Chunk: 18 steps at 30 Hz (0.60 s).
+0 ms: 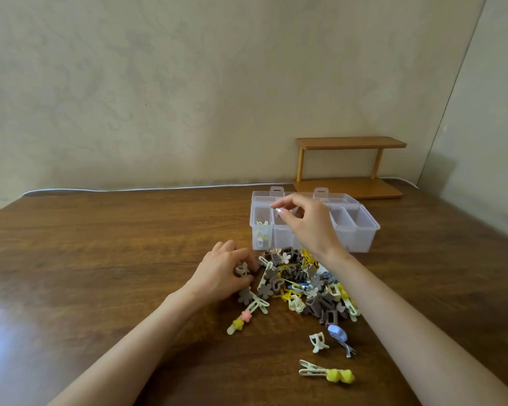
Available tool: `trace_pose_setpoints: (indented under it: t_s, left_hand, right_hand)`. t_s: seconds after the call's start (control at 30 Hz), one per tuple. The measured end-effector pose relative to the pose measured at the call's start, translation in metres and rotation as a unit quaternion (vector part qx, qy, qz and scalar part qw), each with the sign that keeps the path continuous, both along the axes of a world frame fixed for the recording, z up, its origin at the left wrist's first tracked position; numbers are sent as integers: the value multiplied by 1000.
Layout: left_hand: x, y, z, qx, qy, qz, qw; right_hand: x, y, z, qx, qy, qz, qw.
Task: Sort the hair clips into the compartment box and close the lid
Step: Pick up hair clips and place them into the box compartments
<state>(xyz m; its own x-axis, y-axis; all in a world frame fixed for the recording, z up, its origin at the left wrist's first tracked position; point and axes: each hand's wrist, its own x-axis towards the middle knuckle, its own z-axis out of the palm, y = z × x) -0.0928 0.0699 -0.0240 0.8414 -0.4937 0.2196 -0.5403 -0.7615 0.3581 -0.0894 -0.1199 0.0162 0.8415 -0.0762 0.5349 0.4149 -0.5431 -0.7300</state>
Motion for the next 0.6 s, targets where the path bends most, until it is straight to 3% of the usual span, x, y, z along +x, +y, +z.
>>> trace_pose_setpoints:
  t_s: [0.37,0.6]
  left_hand:
    - [-2,-12,-3,7,-39,49,998]
    - [4,-4,-1,-172,-32,93,980]
  right_hand:
    - [-16,2,-14,20,21,36,999]
    - [-16,-1,-16,-14,69,42,997]
